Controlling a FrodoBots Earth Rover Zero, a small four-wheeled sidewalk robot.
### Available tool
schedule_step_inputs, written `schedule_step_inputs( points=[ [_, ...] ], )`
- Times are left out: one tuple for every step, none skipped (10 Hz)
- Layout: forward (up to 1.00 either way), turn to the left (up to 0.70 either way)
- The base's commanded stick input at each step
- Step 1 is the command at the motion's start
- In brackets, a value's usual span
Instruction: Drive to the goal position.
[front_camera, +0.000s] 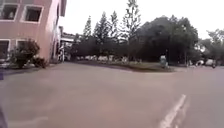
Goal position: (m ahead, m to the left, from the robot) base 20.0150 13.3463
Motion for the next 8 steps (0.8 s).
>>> schedule_step_inputs(
  points=[
    [1.00, 0.00],
    [1.00, 0.00],
    [1.00, 0.00],
    [1.00, 0.00],
    [1.00, 0.00],
    [1.00, 0.00],
    [1.00, 0.00],
    [1.00, 0.00]
  ],
)
